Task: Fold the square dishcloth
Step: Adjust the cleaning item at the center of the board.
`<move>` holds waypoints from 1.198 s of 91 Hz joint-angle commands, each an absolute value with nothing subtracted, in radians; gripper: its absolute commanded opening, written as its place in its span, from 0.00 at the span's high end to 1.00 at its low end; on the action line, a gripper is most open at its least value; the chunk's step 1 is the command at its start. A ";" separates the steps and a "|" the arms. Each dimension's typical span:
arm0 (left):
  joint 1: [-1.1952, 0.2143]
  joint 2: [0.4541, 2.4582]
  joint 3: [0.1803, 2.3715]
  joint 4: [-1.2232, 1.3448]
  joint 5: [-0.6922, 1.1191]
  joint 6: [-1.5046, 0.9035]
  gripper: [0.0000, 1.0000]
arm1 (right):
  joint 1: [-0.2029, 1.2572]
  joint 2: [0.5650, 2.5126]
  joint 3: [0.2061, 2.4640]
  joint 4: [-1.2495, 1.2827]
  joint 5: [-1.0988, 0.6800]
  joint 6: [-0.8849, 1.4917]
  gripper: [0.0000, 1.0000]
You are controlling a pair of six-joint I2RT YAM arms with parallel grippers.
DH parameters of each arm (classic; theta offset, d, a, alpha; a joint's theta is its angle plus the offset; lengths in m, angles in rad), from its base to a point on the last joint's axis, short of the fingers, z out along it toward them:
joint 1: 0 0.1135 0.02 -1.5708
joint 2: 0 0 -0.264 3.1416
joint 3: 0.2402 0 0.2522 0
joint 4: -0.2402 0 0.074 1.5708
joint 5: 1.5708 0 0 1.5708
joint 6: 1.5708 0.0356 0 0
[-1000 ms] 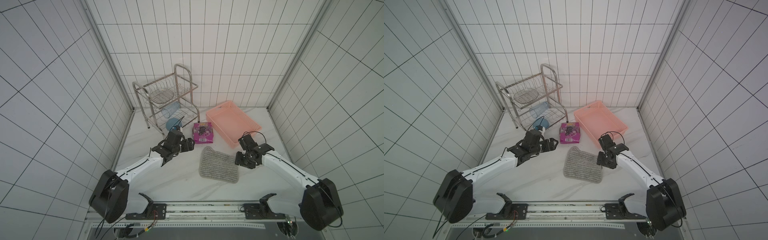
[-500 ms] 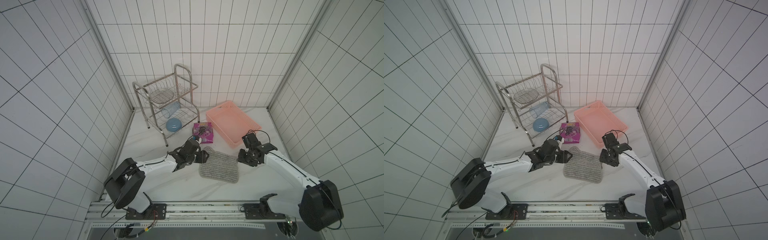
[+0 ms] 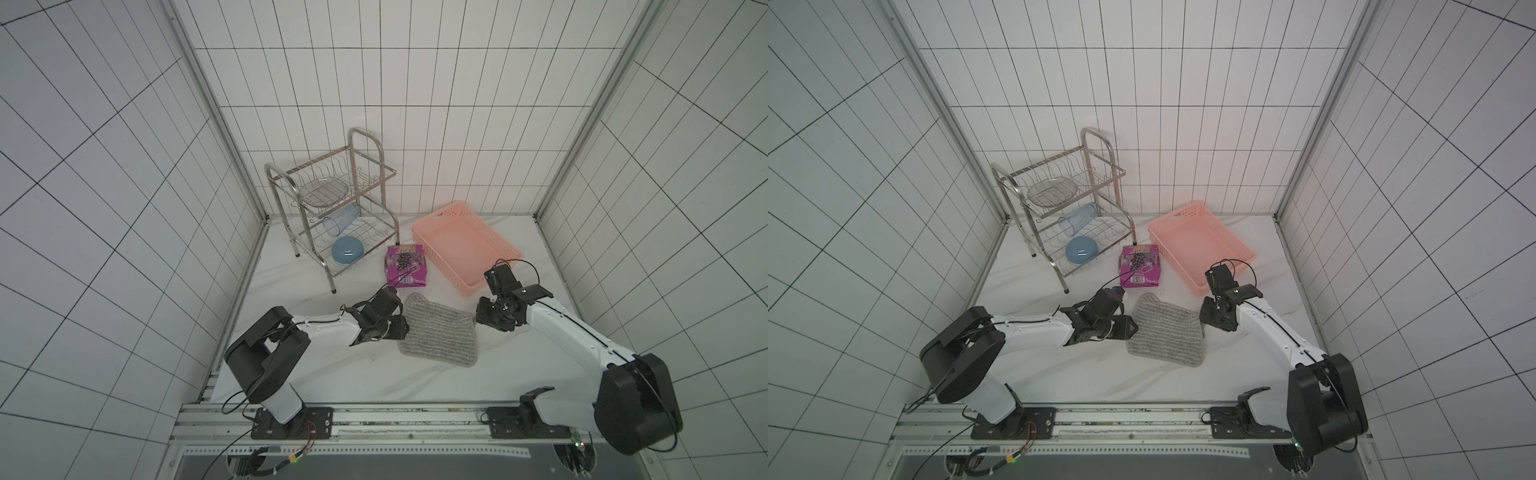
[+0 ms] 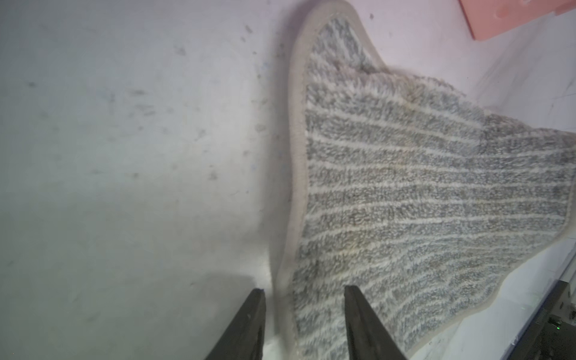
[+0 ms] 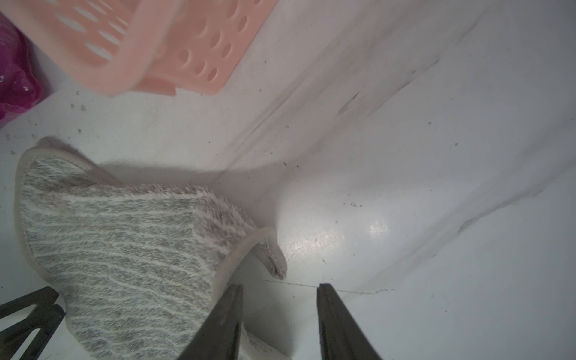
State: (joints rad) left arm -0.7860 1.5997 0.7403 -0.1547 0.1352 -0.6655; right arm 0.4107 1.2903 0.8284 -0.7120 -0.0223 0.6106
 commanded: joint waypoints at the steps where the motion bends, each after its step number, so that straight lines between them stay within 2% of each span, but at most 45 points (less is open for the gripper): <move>1: -0.746 1.540 0.698 -0.263 0.055 -0.694 0.59 | 0.397 1.314 0.855 -0.697 -0.041 0.591 0.57; 18: -0.635 1.497 0.634 -0.261 0.085 -0.705 0.59 | 0.394 1.361 0.832 -0.672 -0.083 0.597 0.59; 31: -0.628 1.477 0.643 -0.264 0.100 -0.693 0.57 | 0.394 1.367 0.800 -0.655 -0.112 0.614 0.60; 44: -0.686 1.407 0.683 -0.282 0.079 -0.687 0.48 | 0.396 1.360 0.745 -0.630 -0.142 0.636 0.60; 61: -0.807 1.355 0.780 -0.303 0.029 -0.662 0.42 | 0.406 1.320 0.712 -0.643 -0.133 0.649 0.60; 84: -0.836 1.500 0.805 -0.207 0.088 -0.654 0.41 | 0.422 1.281 0.683 -0.631 -0.134 0.670 0.59; 109: -0.838 1.585 0.804 -0.207 0.100 -0.667 0.47 | 0.470 1.320 0.640 -0.550 -0.165 0.728 0.60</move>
